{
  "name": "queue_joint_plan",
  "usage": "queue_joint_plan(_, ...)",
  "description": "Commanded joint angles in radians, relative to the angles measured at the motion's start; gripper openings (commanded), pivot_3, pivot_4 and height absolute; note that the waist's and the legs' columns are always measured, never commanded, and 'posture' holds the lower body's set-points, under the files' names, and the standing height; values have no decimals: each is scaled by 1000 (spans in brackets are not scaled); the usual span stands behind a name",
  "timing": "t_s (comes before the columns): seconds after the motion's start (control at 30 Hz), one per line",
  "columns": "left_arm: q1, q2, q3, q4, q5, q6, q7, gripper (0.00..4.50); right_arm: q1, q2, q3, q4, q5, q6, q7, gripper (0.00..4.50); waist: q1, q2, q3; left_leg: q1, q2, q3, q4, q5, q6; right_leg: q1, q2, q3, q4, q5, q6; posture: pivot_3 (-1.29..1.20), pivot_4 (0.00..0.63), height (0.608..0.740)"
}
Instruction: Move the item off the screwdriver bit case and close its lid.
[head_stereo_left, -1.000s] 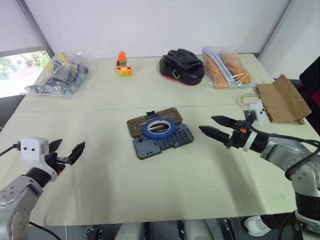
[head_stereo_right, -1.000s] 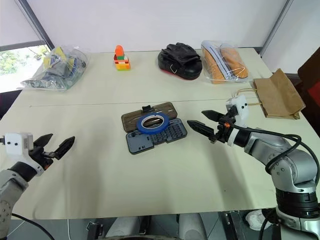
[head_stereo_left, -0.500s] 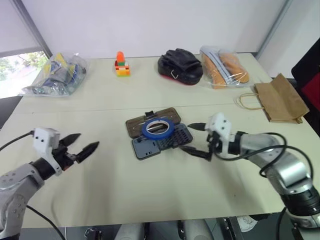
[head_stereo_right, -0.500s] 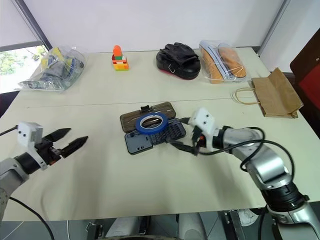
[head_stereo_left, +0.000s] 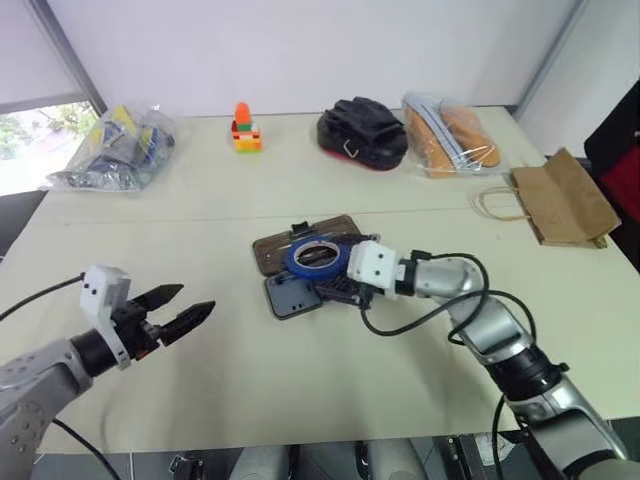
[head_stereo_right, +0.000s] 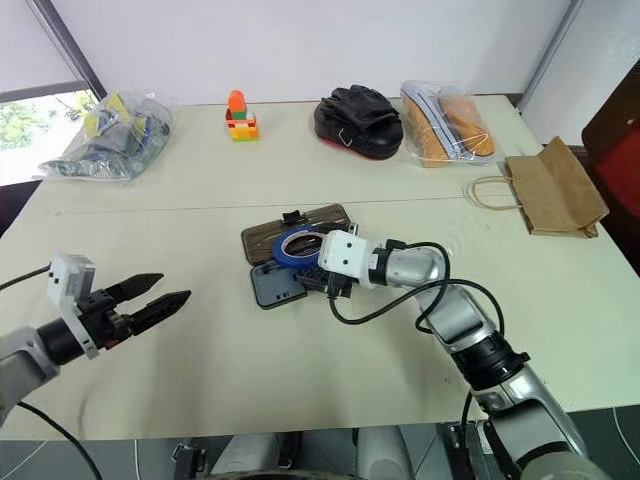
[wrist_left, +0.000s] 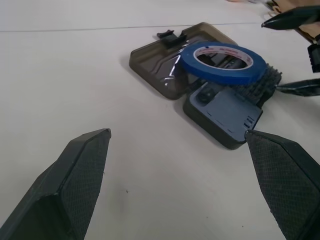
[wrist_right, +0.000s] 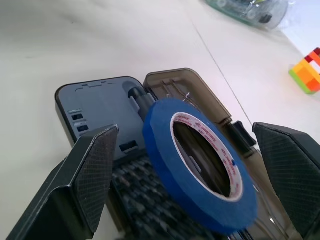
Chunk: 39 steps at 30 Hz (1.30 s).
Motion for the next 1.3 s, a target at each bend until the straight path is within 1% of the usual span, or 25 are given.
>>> queue_joint_plan(0.03,7,-12,15,-48,7,-30,23,4477,-46,16,-9,43,-29,-30,5,4478,0,0,0,0,0,0,0,0,0,0,0,0,0,0,0,0,150,740)
queue_joint_plan(0.23,33,-45,-1,-62,28,-57,43,4477,-114,38,-1,181,-85,-69,13,4478,-1,0,0,0,0,0,0,0,0,0,0,0,0,0,0,0,150,740)
queue_joint_plan(0.27,36,-48,-2,-63,31,-61,45,4500,-122,40,2,197,-94,-76,17,4243,-1,0,0,0,0,0,0,0,0,0,1,0,0,0,0,0,150,740)
queue_joint_plan(0.3,39,-51,-2,-65,33,-64,48,4500,-127,40,5,208,-100,-84,22,3967,-2,0,0,0,1,0,0,0,0,0,1,0,0,0,0,0,150,740)
queue_joint_plan(0.37,43,-57,-2,-67,35,-68,54,4500,-134,45,6,228,-110,-91,27,3274,-1,0,0,0,1,1,0,0,-1,0,1,0,0,1,-1,0,150,740)
queue_joint_plan(0.4,45,-61,-3,-67,37,-71,57,4500,-138,52,5,240,-114,-95,25,2660,-1,0,0,0,1,1,0,0,-1,0,1,0,0,1,-1,0,150,740)
queue_joint_plan(0.53,53,-70,-4,-65,50,-80,67,4500,-150,70,-1,266,-121,-104,29,644,-2,0,0,0,1,1,0,0,-1,0,1,0,0,1,-2,0,150,740)
queue_joint_plan(0.57,55,-72,-5,-64,53,-83,70,4500,-151,72,-2,267,-121,-102,31,245,-4,0,-1,1,1,1,0,0,-1,0,1,1,0,1,-2,0,150,740)
queue_joint_plan(0.6,57,-73,-5,-64,54,-85,72,4500,-151,73,-3,266,-120,-100,33,11,-4,-1,-1,1,2,2,0,0,-1,0,2,1,0,1,-2,0,150,740)
queue_joint_plan(0.83,39,-86,-15,-39,84,-107,98,4500,-185,81,-33,261,-146,-104,-6,11,-4,-2,-2,2,5,2,0,1,-1,1,5,1,0,2,-4,0,150,740)
queue_joint_plan(0.97,25,-91,-26,-31,99,-114,103,4500,-233,54,-95,273,-166,-96,-86,11,-3,-2,-2,2,5,2,0,1,-2,1,5,1,0,3,-5,0,150,740)
queue_joint_plan(1.1,9,-87,-48,-46,84,-105,87,4500,-276,-17,-158,304,-208,-101,-165,11,3,-2,-2,2,5,3,0,1,-3,1,5,1,0,3,-5,0,150,740)
queue_joint_plan(1.2,-18,-68,-69,-81,37,-79,63,4500,-300,-116,-209,328,-268,-111,-237,11,4,-2,-1,0,4,3,0,1,-3,-1,5,1,-1,3,-5,0,150,740)
queue_joint_plan(1.3,-53,-56,-78,-87,9,-59,65,4500,-293,-188,-250,317,-299,-102,-284,11,0,-1,-1,0,5,4,-1,1,-3,-1,5,2,-1,3,-5,0,150,740)
